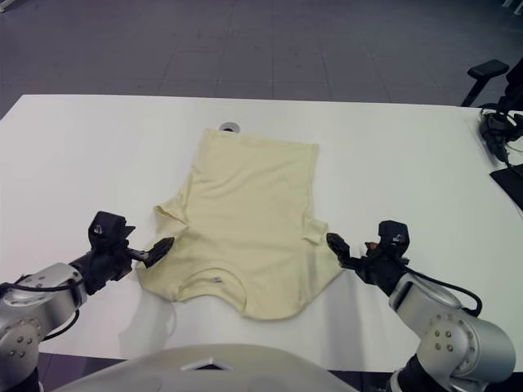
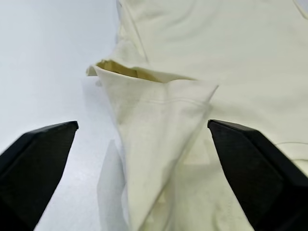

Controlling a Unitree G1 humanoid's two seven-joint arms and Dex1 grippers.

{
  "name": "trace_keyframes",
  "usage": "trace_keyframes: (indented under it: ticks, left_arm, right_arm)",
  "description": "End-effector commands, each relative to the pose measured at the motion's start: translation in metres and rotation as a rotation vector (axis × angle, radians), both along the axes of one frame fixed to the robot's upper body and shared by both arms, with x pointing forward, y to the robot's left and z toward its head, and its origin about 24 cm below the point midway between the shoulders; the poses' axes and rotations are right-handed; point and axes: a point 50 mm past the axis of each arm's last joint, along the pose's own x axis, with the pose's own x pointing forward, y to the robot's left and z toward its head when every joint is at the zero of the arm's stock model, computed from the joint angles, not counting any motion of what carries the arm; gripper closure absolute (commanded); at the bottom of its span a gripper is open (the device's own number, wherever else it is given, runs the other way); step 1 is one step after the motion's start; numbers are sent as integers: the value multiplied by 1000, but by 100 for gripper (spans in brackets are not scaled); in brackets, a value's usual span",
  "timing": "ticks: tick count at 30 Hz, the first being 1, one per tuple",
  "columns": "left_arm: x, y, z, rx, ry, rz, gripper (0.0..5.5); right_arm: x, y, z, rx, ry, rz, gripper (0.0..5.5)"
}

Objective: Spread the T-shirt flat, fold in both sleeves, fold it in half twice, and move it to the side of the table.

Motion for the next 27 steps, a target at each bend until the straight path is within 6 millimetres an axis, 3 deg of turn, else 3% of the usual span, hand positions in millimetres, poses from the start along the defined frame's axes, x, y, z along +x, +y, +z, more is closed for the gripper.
trace_keyframes:
  ticks: [1,16,23,27]
  left_arm:
    - [2,-8,-11,14,10,-66,128]
    - [9,-11,-19,46,-12,-112,415]
    - [9,-5,-19,18,-9,-47,548]
    - [10,-7,-8,-2,-60,-54,548]
  right_arm:
    - [6,4,1,14,-2,5,10]
    - [12,10,0,30,1,9,10]
    - [10,13,-1,38,10,9,10]
    - [10,14,-1,36,11,13,10]
